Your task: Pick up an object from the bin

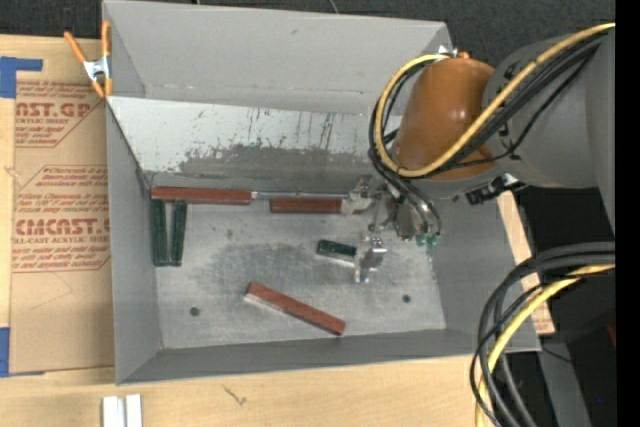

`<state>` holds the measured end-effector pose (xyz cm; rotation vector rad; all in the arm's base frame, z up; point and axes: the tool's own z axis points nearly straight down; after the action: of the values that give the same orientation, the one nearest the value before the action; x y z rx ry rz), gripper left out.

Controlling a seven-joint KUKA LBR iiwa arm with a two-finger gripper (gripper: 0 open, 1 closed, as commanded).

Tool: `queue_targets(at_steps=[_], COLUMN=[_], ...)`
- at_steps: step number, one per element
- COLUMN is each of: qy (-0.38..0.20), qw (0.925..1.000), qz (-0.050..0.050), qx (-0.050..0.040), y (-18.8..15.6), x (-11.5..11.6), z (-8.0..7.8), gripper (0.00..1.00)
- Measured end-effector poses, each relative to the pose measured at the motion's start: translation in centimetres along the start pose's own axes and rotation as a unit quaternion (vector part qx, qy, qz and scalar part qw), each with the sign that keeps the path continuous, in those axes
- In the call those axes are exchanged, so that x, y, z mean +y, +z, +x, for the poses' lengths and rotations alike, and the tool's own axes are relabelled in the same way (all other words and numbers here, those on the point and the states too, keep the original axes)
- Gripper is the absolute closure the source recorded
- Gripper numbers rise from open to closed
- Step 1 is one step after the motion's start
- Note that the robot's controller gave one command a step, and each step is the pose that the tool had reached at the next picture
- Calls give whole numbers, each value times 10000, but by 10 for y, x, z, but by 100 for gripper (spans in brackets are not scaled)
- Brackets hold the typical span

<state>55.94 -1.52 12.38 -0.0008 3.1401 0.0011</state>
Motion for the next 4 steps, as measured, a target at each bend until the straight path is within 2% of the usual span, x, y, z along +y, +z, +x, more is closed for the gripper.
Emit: queue_targets(at_steps=[1, 2, 3, 4], qy=[413, 540, 750, 948], qw=[9991, 9985, 9972, 9955], qz=[-2, -2, -5, -12], qx=[1, -2, -31, -79], y=[-11, -12, 53, 47], x=[0, 0, 4, -2], z=[3, 1, 1, 4], gripper=[0, 0, 0, 100])
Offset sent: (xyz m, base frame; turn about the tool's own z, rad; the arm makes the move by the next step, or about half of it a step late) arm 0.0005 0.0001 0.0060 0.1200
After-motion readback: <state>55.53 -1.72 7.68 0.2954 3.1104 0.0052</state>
